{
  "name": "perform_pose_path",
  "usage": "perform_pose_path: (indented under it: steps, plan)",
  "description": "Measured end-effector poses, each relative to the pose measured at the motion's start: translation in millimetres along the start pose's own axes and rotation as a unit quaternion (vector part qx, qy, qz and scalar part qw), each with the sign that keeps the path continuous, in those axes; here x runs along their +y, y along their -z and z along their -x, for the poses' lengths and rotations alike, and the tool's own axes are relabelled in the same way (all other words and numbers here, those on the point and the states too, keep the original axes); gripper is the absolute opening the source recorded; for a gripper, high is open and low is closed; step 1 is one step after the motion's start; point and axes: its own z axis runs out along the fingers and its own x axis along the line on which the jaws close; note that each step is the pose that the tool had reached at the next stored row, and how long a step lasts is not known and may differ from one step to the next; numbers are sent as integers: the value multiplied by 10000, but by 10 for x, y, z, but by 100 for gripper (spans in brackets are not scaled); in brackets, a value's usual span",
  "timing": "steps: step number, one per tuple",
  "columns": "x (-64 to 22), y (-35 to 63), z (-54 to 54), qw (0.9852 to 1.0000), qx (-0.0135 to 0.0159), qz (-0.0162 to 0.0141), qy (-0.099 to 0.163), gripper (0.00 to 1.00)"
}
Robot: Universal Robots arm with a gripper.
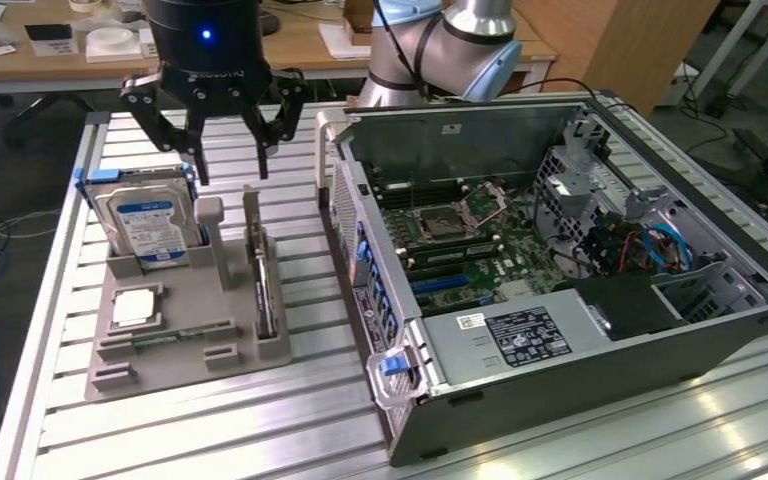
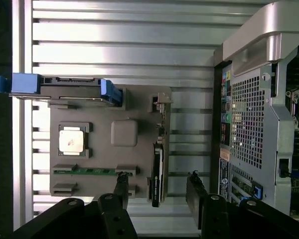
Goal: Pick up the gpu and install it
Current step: 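Pick up the gpu and move the gpu toward the slot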
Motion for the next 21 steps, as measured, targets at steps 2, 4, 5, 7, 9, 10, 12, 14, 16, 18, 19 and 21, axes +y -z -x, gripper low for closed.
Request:
perform_pose_path:
  steps: [2, 4, 5, 7, 9, 10, 12, 14, 16, 18, 19, 21]
  plan:
    - [-4, -6, 1, 10000, 0, 1, 7, 59]
    - [-6, -11, 0, 10000, 0, 0, 11, 59]
    - [-7, -14, 0, 10000, 0, 1, 13, 59]
    - [-9, -19, 1, 10000, 0, 1, 16, 59]
    - [-10, -25, 0, 10000, 0, 1, 18, 59]
    - [-11, -28, 0, 10000, 0, 0, 19, 59]
    - [-12, -33, 0, 10000, 0, 1, 19, 59]
    - [-13, -38, 0, 10000, 0, 1, 20, 59]
    - [-13, -43, 1, 10000, 0, 0, 20, 59]
    - [-14, -49, 1, 10000, -1, 1, 20, 59]
    - [-14, -53, 0, 10000, -2, 1, 20, 59]
    - [-14, -59, 0, 10000, -1, 1, 20, 59]
